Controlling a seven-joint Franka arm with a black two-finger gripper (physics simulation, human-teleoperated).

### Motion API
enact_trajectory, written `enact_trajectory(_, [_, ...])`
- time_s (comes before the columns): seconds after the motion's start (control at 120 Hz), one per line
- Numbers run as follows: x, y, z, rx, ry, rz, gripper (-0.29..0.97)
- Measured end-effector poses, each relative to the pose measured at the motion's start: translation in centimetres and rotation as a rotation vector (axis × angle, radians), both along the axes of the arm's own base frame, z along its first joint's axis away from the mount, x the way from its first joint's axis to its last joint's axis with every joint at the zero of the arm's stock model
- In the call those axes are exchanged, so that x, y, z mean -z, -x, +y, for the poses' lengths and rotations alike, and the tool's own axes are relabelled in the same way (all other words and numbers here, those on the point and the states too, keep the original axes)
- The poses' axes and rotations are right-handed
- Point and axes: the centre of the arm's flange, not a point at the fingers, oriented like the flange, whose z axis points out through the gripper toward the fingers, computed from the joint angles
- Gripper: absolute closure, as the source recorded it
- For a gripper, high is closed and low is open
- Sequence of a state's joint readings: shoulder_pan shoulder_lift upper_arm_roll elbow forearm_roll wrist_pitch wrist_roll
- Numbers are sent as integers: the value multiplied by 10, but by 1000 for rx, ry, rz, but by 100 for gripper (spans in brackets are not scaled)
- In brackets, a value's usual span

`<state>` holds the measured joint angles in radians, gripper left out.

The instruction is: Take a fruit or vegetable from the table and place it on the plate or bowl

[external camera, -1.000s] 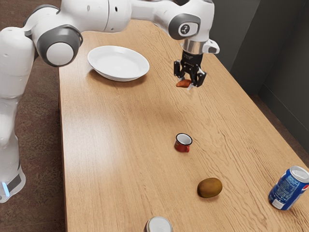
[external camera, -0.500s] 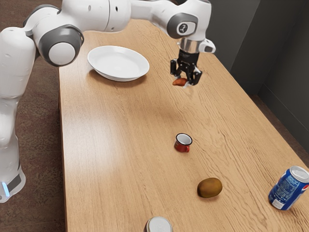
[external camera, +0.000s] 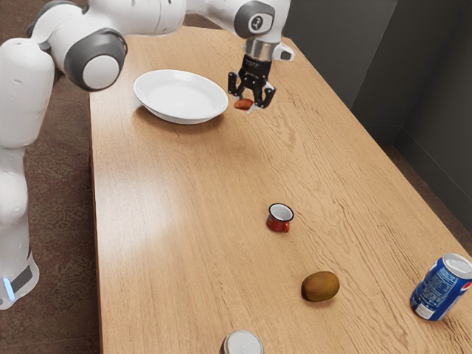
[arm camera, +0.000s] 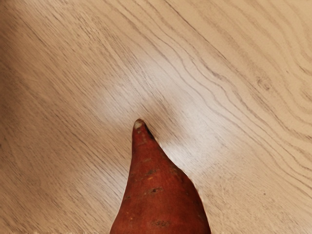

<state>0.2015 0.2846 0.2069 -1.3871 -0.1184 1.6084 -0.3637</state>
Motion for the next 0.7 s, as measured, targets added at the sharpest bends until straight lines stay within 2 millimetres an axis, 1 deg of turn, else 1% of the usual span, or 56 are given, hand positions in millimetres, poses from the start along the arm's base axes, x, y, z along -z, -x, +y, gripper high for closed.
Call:
enact_trajectory(0.117, [-1,16,27,-43,8,26,57])
enact_trajectory(0.175, [-6,24,37,-60,6,28,57])
enact_trajectory(0.2, [-9,32,49,-82,-1,32,57])
enact_trajectory(0.275, [-14,63,98,-177,-23,44,57])
enact_trajectory(0.308, [-15,72,112,-203,-28,49,57])
enact_trajectory(0.483, [-11,93,140,-244,-42,78,57])
enact_trajectory(0.533, [-10,103,155,-269,-45,81,57])
enact_trajectory(0.567, [-5,112,170,-296,-45,89,57])
enact_trajectory(0.608, [2,120,185,-320,-46,99,57])
enact_trajectory(0.7, [13,127,202,-346,-49,103,57])
